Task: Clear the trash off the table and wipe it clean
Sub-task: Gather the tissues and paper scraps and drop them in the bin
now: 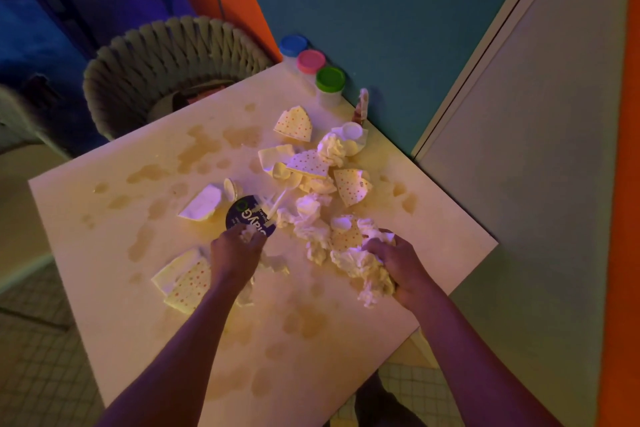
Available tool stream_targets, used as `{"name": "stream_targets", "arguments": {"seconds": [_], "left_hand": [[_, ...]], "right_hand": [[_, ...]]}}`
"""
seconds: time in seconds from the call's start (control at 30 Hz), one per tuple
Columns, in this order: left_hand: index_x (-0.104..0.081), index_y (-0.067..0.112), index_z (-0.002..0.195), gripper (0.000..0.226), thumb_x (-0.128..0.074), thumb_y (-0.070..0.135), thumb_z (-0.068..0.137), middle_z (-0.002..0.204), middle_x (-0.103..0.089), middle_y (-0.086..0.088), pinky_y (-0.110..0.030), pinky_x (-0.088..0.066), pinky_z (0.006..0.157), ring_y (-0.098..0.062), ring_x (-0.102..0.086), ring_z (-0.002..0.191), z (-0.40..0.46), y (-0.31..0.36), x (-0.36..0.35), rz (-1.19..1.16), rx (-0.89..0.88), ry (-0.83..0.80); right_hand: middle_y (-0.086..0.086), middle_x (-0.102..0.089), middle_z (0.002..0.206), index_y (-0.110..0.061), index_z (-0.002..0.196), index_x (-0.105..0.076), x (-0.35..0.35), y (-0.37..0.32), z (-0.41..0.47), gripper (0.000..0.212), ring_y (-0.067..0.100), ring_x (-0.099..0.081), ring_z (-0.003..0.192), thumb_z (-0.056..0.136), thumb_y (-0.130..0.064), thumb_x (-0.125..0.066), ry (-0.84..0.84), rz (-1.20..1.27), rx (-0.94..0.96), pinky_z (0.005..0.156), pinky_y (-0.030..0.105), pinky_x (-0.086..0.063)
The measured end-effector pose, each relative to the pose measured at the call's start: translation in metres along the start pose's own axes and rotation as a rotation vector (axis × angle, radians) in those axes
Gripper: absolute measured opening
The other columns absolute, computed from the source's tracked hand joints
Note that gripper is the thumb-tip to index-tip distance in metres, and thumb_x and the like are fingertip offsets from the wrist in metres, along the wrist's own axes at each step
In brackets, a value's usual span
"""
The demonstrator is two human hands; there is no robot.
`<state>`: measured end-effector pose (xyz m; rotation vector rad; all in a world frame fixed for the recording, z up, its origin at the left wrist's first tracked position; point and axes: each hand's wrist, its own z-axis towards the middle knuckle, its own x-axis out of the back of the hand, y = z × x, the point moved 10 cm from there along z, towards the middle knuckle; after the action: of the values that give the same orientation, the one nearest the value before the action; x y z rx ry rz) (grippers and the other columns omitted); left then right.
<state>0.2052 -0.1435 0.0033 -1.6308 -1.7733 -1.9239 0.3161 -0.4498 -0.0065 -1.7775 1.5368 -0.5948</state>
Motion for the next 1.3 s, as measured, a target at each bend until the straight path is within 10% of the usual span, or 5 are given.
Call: {"name": "stream_targets", "arguments": {"seconds": [0.2, 0.47, 0.83, 1.3], "left_hand": [[-0.064, 0.018, 0.071, 0.021, -0.068, 0.029, 0.089, 0.066, -0.062, -0.003, -0.029, -0.035, 0.064, -0.029, -0.059, 0.072, -0.003, 0.033, 0.004, -0.175, -0.041, 0.001], [-0.067, 0.011, 0.081, 0.028, -0.07, 0.037, 0.09, 0.063, -0.061, -0.006, -0.026, -0.032, 0.055, -0.023, -0.055, 0.06, -0.043, 0.111, -0.049, -0.219, -0.233, -0.086], [-0.062, 0.02, 0.071, 0.022, -0.074, 0.032, 0.086, 0.057, -0.062, 0.008, -0.015, -0.037, 0.053, 0.002, -0.056, 0.054, -0.179, 0.205, -0.177, -0.164, -0.463, -0.382], [-0.062, 0.014, 0.074, 0.027, -0.074, 0.036, 0.085, 0.063, -0.063, 0.002, -0.032, -0.046, 0.055, -0.014, -0.059, 0.058, -0.345, 0.262, -0.332, 0.049, -0.685, -0.553]], "right_hand": [[0.015, -0.062, 0.079, -0.012, 0.095, -0.073, 0.015, 0.007, -0.015, 0.023, 0.026, -0.056, 0.068, 0.077, 0.001, -0.068, 0.057, 0.031, 0.011, 0.053, 0.033, -0.05], [0.018, -0.056, 0.082, -0.005, 0.1, -0.07, 0.075, 0.009, -0.039, 0.021, 0.026, -0.051, 0.054, 0.08, 0.0, -0.066, 0.172, 0.114, 0.035, 0.041, 0.029, -0.047], [0.019, -0.057, 0.081, -0.004, 0.098, -0.069, 0.21, 0.044, -0.077, 0.036, 0.029, -0.054, 0.073, 0.063, -0.013, -0.073, 0.364, 0.358, 0.054, 0.061, 0.039, -0.048], [0.007, -0.066, 0.07, -0.011, 0.087, -0.07, 0.42, 0.125, -0.147, 0.017, 0.019, -0.06, 0.061, 0.081, 0.004, -0.066, 0.613, 0.467, 0.025, 0.056, 0.026, -0.047]]}}
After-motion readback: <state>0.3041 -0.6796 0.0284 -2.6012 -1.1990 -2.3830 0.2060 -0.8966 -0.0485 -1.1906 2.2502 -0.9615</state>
